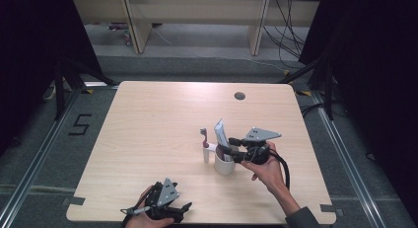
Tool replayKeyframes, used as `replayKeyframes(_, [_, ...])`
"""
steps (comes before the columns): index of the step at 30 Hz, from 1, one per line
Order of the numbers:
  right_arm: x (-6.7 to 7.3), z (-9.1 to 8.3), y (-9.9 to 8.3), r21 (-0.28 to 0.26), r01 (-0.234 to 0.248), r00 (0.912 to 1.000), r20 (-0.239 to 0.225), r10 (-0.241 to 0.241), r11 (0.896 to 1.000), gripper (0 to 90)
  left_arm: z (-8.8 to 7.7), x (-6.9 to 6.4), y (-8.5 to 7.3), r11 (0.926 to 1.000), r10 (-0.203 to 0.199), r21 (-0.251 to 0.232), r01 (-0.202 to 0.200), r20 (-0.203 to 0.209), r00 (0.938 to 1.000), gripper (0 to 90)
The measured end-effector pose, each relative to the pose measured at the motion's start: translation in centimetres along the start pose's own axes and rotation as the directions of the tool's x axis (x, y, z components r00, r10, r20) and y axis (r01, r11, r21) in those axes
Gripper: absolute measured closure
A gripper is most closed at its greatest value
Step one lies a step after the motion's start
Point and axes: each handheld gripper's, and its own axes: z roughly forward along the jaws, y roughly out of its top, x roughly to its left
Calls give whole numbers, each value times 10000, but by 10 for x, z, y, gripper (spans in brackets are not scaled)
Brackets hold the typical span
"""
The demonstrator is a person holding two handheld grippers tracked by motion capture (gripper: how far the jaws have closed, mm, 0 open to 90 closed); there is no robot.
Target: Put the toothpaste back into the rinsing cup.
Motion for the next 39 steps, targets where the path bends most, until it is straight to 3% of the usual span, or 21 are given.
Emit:
replayKeyframes(2, [1, -1, 1, -60, -167, 9998, 70, 167, 9998, 534, 0, 0, 0, 10000, -1, -9, 1, 40, 10000, 218])
replayKeyframes(7, [-2, -4, 3, -184, 55, 9996, 261, -50, 9998, 489, 0, 0, 0, 10000, -37, 7, 37, 5, 10000, 218])
replayKeyframes(8, [-2, -6, 3, 16, -313, 9993, 227, 312, 9995, 458, 0, 0, 0, 10000, -34, 8, 34, 6, 10000, 218])
replayKeyframes(10, [0, -7, 2, -4, -561, 9979, 322, 561, 9984, 446, 0, 0, 0, 10000, -34, 6, 34, 3, 10000, 218])
replayKeyframes(11, [-5, -9, 3, -84, -263, 9992, 312, 265, 9996, 433, 0, 0, 0, 10000, -24, 13, 24, 8, 10000, 218])
replayKeyframes(13, [-5, -11, 4, -186, -473, 9984, 285, 478, 9987, 409, 1, 0, 0, 10000, -29, 38, 29, -28, 10000, 218])
replayKeyframes(16, [-7, -13, 4, -240, -393, 9987, 325, 401, 9989, 388, 0, 0, 0, 10000, -2, 62, 2, -27, 10000, 218])
replayKeyframes(17, [-5, -14, 4, -270, -842, 9960, 274, 850, 9961, 377, 0, 0, 0, 10000, -6, 59, 6, -28, 10000, 218])
replayKeyframes(20, [-12, -19, 4, -415, -539, 9977, 393, 555, 9977, 358, 0, 0, 0, 10000, 0, 61, 1, -32, 10000, 218])
replayKeyframes(22, [-12, -22, 3, -393, -802, 9955, 477, 820, 9960, 356, 0, 0, 0, 10000, 9, 57, -9, -40, 10000, 218])
replayKeyframes(24, [-13, -24, 3, -336, -750, 9957, 524, 767, 9966, 355, 0, 0, 0, 10000, -19, 34, 19, -44, 10000, 218])
replayKeyframes(25, [-13, -24, 3, -468, -1002, 9940, 391, 1021, 9939, 350, 0, 0, 0, 10000, 6, 46, -6, -44, 10000, 218])
replayKeyframes(28, [-15, -26, 3, -461, -702, 9957, 567, 728, 9965, 345, 0, 0, 0, 10000, -9, 43, 9, -17, 10000, 218])
replayKeyframes(32, [-15, -29, 2, -488, -1032, 9928, 552, 1059, 9935, 339, 1, -1, 0, 9999, -139, -85, 139, 27, 9999, 218])
replayKeyframes(33, [-17, -30, 2, -500, -854, 9942, 605, 884, 9951, 337, 1, -1, 0, 9999, -137, -85, 138, 29, 9999, 218])
replayKeyframes(34, [-16, -34, 1, -388, -1133, 9914, 613, 1156, 9928, 333, 1, -1, 0, 9999, -131, -83, 132, 22, 9999, 218])
replayKeyframes(39, [-17, -39, -1, -519, -1123, 9914, 610, 1154, 9923, 326, 1, -1, 0, 9999, -122, -88, 122, 10, 9999, 218])
